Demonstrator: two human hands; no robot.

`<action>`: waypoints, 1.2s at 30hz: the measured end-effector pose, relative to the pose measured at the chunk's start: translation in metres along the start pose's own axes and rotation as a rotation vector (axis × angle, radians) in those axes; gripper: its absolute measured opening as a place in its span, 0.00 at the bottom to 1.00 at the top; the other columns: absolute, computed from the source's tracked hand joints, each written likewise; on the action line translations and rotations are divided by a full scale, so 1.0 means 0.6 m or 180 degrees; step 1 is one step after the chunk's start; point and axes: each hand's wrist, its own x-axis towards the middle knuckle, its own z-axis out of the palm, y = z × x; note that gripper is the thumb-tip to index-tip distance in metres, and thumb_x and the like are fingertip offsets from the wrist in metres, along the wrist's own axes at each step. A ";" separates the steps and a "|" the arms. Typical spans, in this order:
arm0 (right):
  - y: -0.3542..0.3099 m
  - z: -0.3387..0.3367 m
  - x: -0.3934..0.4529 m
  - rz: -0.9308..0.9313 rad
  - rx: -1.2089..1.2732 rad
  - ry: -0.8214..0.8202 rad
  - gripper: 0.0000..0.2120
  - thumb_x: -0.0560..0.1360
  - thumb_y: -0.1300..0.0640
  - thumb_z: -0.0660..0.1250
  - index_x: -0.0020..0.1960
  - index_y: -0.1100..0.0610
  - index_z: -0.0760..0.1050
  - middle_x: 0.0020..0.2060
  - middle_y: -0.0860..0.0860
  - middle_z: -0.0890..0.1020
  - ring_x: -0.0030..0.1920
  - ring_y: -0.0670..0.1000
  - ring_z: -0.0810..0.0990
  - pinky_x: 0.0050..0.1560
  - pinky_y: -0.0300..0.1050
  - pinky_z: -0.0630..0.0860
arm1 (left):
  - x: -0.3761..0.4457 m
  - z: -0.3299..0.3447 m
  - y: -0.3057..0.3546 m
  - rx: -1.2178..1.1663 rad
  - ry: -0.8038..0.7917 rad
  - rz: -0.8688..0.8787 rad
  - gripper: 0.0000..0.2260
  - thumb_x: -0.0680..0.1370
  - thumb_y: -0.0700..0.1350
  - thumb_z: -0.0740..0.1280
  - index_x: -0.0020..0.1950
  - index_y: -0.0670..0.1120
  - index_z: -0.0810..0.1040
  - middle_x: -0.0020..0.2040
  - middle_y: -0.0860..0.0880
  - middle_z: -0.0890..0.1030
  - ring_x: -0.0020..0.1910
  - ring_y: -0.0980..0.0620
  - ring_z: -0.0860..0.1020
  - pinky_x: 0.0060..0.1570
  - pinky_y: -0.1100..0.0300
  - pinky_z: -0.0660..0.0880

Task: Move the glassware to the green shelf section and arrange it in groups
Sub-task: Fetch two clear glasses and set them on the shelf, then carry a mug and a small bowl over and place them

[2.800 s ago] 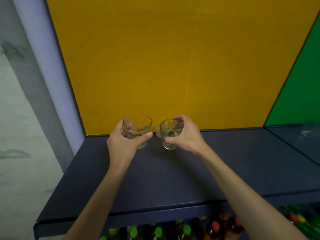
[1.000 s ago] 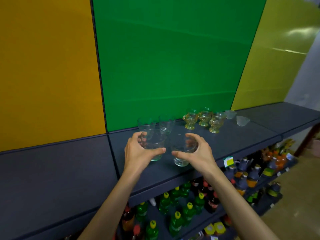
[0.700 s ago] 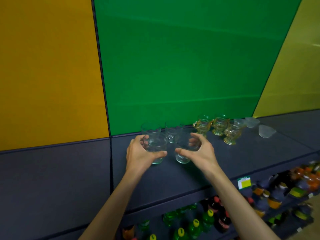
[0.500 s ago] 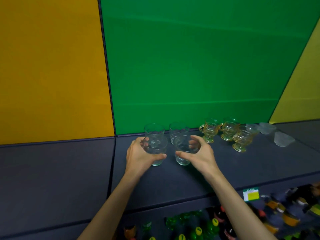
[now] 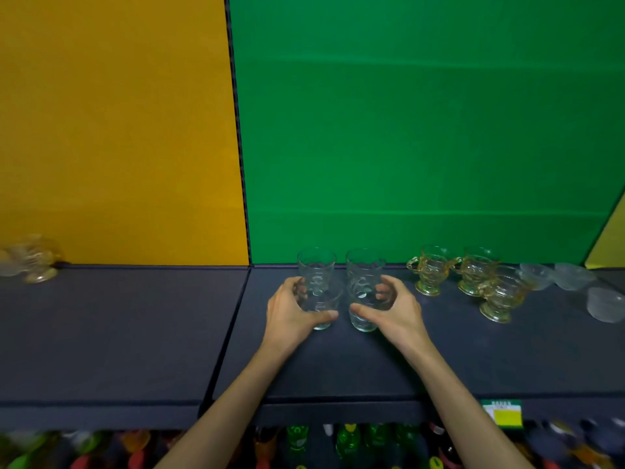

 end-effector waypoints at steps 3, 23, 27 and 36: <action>-0.001 -0.010 -0.002 0.0007 -0.0066 -0.0139 0.47 0.64 0.48 0.82 0.76 0.55 0.64 0.64 0.49 0.77 0.63 0.48 0.76 0.60 0.40 0.71 | -0.012 0.002 0.006 -0.0041 -0.0082 -0.0025 0.40 0.63 0.52 0.85 0.70 0.48 0.71 0.57 0.55 0.78 0.55 0.55 0.76 0.51 0.65 0.69; -0.129 0.032 -0.052 -0.2041 -0.1684 -0.0491 0.24 0.79 0.45 0.65 0.72 0.53 0.71 0.67 0.49 0.75 0.67 0.52 0.71 0.70 0.48 0.61 | -0.072 -0.170 0.020 0.2439 0.0376 0.0855 0.29 0.80 0.65 0.61 0.79 0.54 0.66 0.79 0.49 0.66 0.77 0.47 0.66 0.71 0.49 0.68; -0.176 0.100 -0.073 -0.2262 -0.1634 -0.0725 0.24 0.80 0.45 0.63 0.72 0.52 0.70 0.67 0.49 0.76 0.67 0.52 0.72 0.68 0.48 0.63 | -0.091 -0.239 -0.011 0.2677 0.0501 0.0746 0.29 0.81 0.64 0.60 0.80 0.55 0.64 0.80 0.50 0.67 0.77 0.48 0.66 0.72 0.49 0.67; -0.281 0.305 -0.161 -0.2540 -0.1647 -0.1132 0.21 0.80 0.43 0.62 0.70 0.49 0.72 0.67 0.46 0.75 0.68 0.50 0.71 0.66 0.49 0.66 | -0.139 -0.446 -0.131 0.2982 0.0485 0.0233 0.30 0.80 0.65 0.59 0.80 0.57 0.64 0.77 0.52 0.70 0.74 0.48 0.69 0.67 0.50 0.70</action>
